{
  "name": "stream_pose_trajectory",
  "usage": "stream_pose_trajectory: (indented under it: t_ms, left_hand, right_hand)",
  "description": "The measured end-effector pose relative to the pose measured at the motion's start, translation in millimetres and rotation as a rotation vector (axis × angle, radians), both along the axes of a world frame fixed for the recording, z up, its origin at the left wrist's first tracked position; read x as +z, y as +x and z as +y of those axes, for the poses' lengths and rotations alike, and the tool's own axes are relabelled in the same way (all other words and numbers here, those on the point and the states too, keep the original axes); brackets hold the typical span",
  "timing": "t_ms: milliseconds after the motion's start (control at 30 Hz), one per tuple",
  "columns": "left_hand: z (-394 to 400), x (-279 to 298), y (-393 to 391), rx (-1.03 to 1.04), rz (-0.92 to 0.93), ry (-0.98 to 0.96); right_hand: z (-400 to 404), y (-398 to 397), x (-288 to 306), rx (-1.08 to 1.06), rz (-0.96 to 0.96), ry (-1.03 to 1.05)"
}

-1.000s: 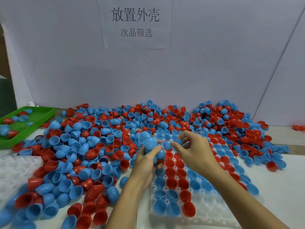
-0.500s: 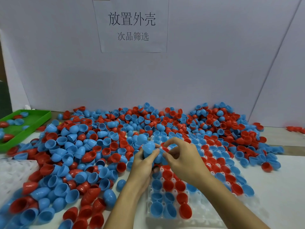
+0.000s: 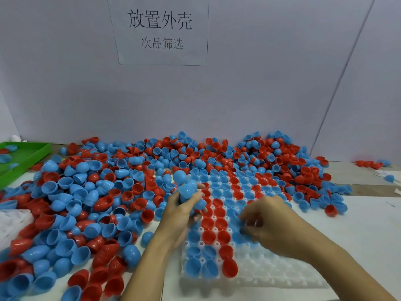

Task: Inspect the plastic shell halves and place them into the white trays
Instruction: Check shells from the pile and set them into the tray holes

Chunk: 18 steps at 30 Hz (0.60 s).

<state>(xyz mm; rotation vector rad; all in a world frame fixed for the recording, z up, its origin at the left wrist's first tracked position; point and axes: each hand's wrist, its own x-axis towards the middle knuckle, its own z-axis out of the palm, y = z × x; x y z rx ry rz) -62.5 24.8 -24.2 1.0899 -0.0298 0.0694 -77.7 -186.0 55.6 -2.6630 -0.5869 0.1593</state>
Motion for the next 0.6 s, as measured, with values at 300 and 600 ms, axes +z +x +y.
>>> stream_pose_trajectory:
  t_ms: [300, 600]
  left_hand:
    - [-0.2, 0.8, -0.3, 0.015, 0.052, -0.076]
    - [-0.8, 5.0, -4.6, -0.042, 0.042, -0.094]
  right_hand:
    - [3.4, -29.2, -37.0, 0.032, -0.012, -0.344]
    - [32.7, 5.0, -4.7, 0.06, -0.137, 0.017]
